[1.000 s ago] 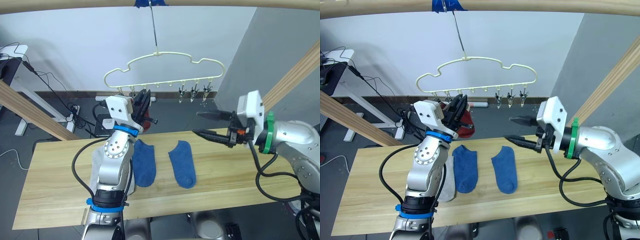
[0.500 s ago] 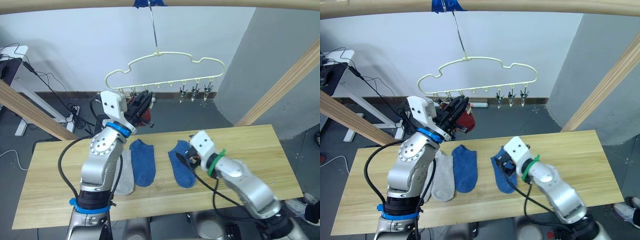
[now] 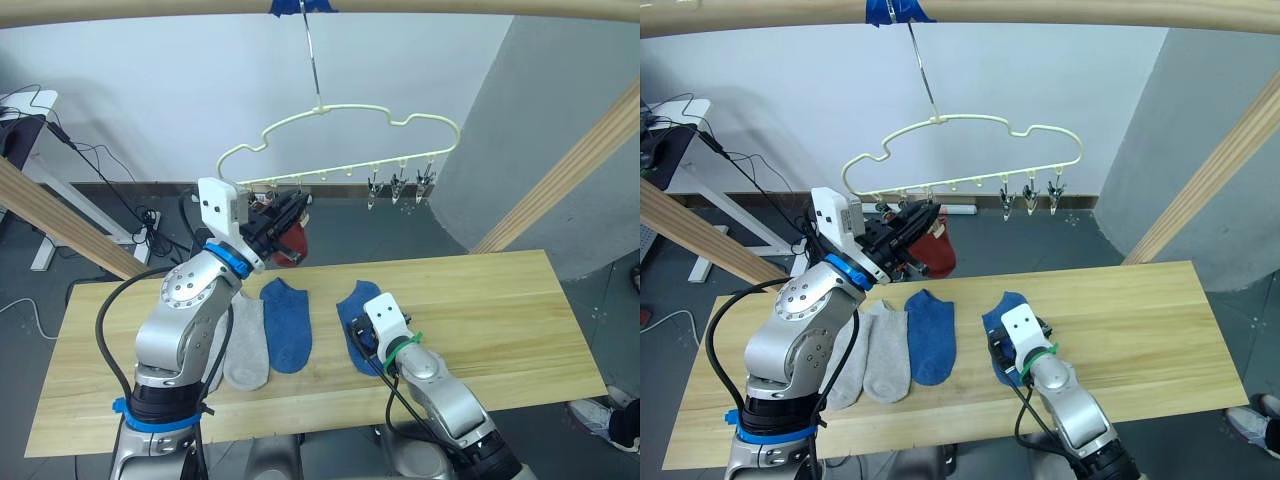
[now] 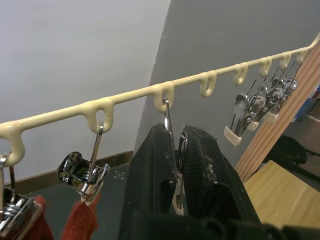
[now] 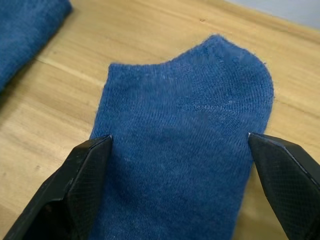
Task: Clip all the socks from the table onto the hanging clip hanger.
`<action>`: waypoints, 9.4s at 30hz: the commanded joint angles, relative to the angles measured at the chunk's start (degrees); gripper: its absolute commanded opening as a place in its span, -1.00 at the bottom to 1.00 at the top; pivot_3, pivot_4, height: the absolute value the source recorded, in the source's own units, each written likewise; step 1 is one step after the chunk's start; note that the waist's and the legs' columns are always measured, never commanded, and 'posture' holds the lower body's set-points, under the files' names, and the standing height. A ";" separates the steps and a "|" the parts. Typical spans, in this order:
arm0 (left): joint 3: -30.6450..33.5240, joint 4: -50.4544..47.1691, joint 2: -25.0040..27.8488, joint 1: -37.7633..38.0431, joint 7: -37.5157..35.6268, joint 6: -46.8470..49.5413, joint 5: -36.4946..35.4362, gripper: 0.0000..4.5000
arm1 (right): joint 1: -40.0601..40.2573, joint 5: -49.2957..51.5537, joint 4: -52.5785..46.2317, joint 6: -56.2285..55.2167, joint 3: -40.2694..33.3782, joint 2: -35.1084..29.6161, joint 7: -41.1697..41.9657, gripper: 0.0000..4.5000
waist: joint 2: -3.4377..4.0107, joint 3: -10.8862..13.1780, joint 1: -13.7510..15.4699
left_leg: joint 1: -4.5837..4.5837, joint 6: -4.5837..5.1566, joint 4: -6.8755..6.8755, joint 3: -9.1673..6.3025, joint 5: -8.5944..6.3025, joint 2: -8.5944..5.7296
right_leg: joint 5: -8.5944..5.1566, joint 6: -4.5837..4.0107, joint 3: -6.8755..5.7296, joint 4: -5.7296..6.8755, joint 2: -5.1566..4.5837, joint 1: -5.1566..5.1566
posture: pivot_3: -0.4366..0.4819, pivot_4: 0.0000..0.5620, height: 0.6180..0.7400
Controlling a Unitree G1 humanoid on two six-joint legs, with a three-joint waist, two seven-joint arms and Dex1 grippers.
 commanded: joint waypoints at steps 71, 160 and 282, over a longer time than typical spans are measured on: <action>10.74 -4.43 6.27 0.32 2.39 21.72 -31.43 0.43 | -13.29 -10.32 -12.27 -27.27 3.32 -11.41 27.24 -0.48 | -0.01 0.10 0.14 | -0.01 -0.01 -0.02 0.00 0.00 -0.02 | 0.00 0.00 -0.01 -0.07 -0.06 0.01 | -0.49 0.13 1.00; 5.09 -10.65 22.98 11.10 -27.44 -0.08 -13.81 0.43 | -32.37 8.08 -16.14 8.37 -13.48 0.47 13.26 -0.04 | 0.09 0.11 -0.03 | -0.20 0.00 -0.11 0.15 0.00 0.08 | 0.00 -0.09 0.11 0.15 -0.10 -0.43 | -0.43 -0.03 1.00; -4.08 15.93 -11.39 22.09 15.60 -8.53 20.62 1.00 | -31.07 12.22 -17.87 10.82 -13.84 3.54 10.93 -0.97 | 0.07 -0.10 -0.39 | -0.27 0.08 0.04 0.15 0.05 0.05 | 0.17 -0.23 0.04 0.25 -0.07 -0.48 | -0.55 0.03 1.00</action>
